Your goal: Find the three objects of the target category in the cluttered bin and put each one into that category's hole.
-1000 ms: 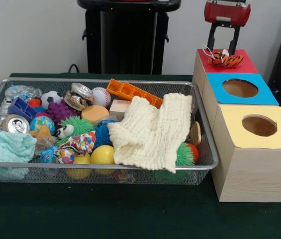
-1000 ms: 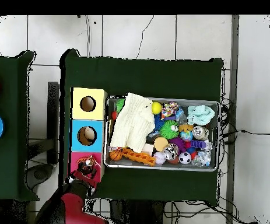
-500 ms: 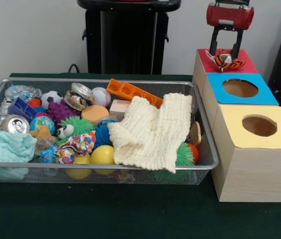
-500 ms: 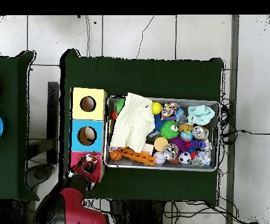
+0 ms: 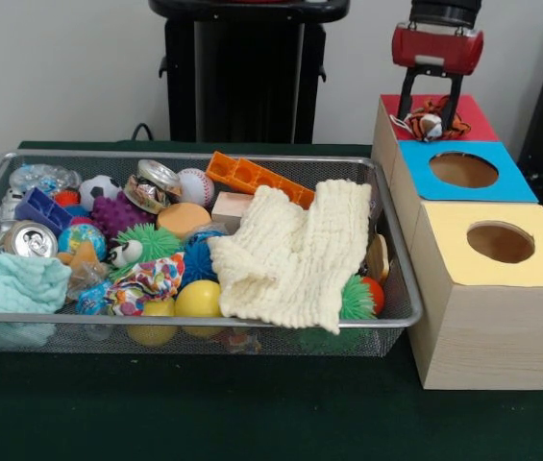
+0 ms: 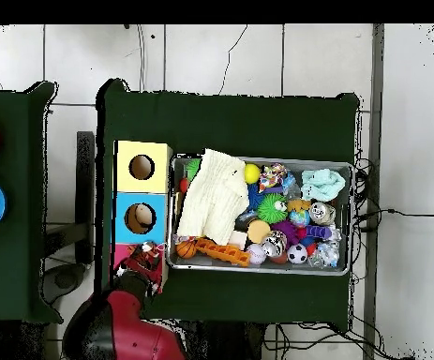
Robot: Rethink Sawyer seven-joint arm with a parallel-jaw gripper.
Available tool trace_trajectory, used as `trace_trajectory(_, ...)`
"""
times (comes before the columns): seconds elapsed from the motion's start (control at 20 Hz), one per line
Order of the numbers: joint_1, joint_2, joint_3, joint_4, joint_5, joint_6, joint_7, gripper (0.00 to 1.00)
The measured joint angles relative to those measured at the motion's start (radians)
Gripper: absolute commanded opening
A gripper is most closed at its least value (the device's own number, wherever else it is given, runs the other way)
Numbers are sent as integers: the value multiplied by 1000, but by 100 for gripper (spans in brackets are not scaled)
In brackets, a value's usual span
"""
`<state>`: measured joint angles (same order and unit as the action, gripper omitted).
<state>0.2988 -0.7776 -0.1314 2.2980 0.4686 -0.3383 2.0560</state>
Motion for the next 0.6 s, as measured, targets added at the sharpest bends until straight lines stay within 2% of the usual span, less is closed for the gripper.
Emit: trace_trajectory(0.6,-41,31,18,3,-129,-115,1,100)
